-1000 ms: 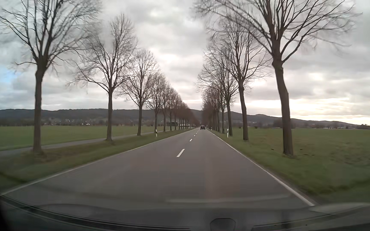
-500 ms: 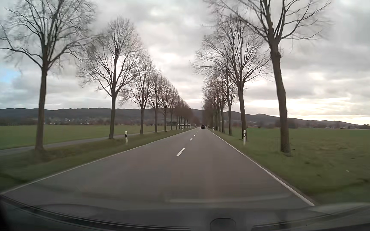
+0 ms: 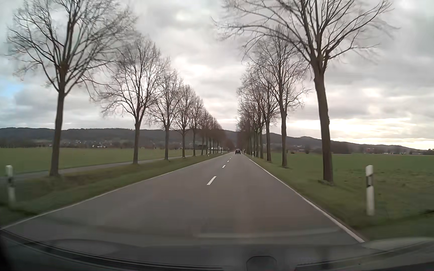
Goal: Follow the waypoints while adhering to traffic rules and regulations
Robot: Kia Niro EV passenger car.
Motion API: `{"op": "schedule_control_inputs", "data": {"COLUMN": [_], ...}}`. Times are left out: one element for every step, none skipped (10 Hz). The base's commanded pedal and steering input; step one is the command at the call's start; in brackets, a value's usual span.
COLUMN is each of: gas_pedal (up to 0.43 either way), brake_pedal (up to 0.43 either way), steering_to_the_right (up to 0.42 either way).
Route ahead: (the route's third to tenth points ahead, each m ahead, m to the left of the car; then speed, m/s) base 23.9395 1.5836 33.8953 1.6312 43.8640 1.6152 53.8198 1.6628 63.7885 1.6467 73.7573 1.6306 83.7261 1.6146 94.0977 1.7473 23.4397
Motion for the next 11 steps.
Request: {"op": "schedule_control_inputs", "data": {"gas_pedal": [0.157,0.157,0.157,0.157,0.157,0.157,0.169,0.189,0.197,0.220,0.220], "brake_pedal": [0.000,0.000,0.000,0.000,0.000,0.000,0.000,0.000,0.000,0.000,0.000], "steering_to_the_right": [0.005,0.005,0.005,0.005,0.005,0.005,0.005,0.005,0.005,0.005,0.006]}}
